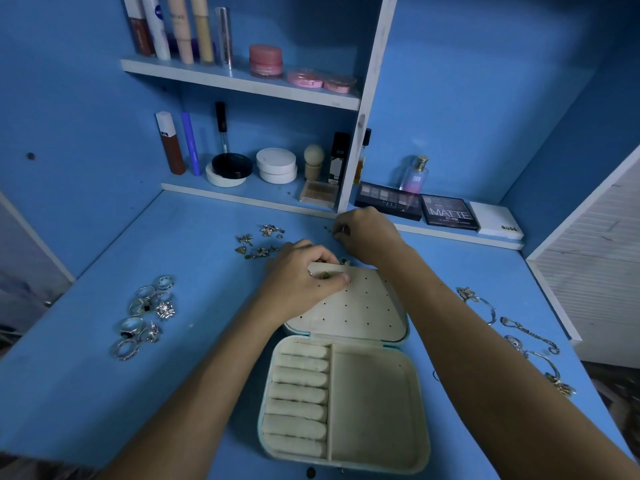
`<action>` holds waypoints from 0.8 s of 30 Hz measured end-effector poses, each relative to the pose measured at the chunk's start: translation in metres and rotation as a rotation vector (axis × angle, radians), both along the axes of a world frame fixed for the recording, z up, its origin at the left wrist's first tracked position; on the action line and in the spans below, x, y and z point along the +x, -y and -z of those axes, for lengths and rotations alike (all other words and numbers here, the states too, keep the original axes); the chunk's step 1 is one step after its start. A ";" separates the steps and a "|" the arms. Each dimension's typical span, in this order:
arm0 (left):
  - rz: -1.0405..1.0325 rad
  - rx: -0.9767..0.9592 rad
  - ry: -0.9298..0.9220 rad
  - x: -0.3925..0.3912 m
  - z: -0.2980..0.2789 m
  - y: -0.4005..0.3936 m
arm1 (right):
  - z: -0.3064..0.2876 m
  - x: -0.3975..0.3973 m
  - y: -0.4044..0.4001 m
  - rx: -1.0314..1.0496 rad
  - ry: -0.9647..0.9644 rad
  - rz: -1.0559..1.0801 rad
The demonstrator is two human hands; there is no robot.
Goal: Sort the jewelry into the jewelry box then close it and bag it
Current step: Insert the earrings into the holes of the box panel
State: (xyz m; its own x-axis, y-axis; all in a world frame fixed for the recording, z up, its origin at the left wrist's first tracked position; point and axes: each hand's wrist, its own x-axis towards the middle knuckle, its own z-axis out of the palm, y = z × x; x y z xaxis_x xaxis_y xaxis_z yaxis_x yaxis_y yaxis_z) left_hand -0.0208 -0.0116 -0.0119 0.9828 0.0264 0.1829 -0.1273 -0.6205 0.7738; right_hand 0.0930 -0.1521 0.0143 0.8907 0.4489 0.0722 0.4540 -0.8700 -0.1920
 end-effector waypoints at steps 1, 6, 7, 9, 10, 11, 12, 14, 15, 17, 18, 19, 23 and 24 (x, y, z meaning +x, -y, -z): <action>0.000 0.001 0.000 0.000 0.000 0.000 | 0.000 0.001 -0.001 -0.022 0.001 0.005; -0.008 -0.008 0.012 0.000 0.000 0.001 | 0.000 0.000 -0.007 -0.142 0.036 -0.003; -0.010 -0.006 0.015 0.000 0.000 0.001 | 0.000 0.000 -0.008 -0.156 0.042 -0.008; -0.003 -0.003 0.018 0.000 0.000 0.001 | 0.000 -0.002 -0.007 -0.149 0.040 -0.013; 0.002 -0.004 0.019 0.000 0.000 0.001 | -0.001 -0.003 -0.007 -0.132 0.037 -0.014; 0.006 -0.006 0.017 0.000 0.001 0.000 | -0.001 -0.004 -0.006 -0.109 0.033 -0.015; 0.009 -0.007 0.014 0.000 0.001 0.000 | -0.002 -0.004 -0.004 -0.076 0.029 -0.017; 0.011 -0.008 0.009 0.000 0.000 0.000 | -0.002 -0.004 -0.002 0.015 0.012 -0.024; 0.009 -0.010 0.009 0.000 0.000 0.000 | -0.002 -0.005 -0.001 0.076 -0.001 -0.027; 0.006 -0.007 0.011 -0.001 0.000 0.000 | -0.001 -0.007 0.002 0.213 -0.008 -0.040; 0.004 -0.005 0.016 -0.001 0.000 0.001 | -0.001 -0.008 0.004 0.261 0.003 -0.052; 0.003 -0.005 0.021 -0.002 -0.001 0.001 | -0.001 -0.009 0.005 0.286 0.018 -0.058; 0.001 -0.006 0.041 -0.002 -0.001 0.001 | -0.003 -0.011 0.013 0.343 0.001 -0.016; 0.002 -0.002 0.047 -0.002 -0.002 0.001 | -0.003 -0.011 0.015 0.364 -0.009 0.001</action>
